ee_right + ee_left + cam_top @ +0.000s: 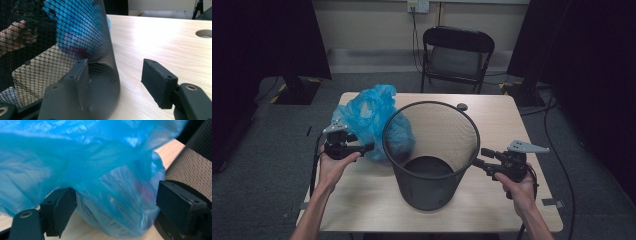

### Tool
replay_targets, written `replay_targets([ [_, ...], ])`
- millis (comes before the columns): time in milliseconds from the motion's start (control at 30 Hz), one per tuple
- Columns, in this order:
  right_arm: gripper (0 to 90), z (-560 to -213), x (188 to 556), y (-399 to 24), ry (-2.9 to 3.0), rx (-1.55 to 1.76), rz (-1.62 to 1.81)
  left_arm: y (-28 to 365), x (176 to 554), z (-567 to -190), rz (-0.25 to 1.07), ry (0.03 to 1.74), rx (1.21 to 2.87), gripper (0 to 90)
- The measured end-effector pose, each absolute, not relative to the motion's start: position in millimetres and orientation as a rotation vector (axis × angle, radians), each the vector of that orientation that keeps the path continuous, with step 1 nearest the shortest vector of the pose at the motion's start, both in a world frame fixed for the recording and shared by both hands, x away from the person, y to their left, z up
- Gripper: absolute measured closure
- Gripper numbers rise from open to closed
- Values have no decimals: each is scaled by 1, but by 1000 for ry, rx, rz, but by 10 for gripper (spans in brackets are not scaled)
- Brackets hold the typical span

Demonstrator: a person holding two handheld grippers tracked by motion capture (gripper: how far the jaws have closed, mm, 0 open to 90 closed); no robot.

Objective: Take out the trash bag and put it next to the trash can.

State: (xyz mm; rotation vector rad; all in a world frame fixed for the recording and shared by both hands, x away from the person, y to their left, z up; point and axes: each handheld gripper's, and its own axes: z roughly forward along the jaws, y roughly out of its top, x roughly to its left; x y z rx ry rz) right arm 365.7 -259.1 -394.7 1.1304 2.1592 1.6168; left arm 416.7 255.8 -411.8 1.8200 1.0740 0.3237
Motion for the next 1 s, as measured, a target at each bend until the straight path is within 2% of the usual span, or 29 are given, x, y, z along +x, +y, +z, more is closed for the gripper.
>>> replay_targets([
  [167, 383, -403, 362, -262, 2179, 1142, 1570, 257, 396, -418, 351, 1063, 1867, 162],
  [333, 381, -414, 360, -266, 2185, 1170, 1538, 257, 375, -428, 359, 1052, 1883, 199],
  [633, 364, -436, 352, -269, 2215, 1215, 1439, 226, 347, -452, 337, 1057, 1961, 204],
  [933, 213, -470, 347, -272, 2225, 1310, 1248, 202, 342, -482, 309, 1061, 2090, 176],
  [1000, 226, -476, 347, -271, 2233, 1306, 1184, 197, 341, -489, 297, 1064, 2141, 166],
])
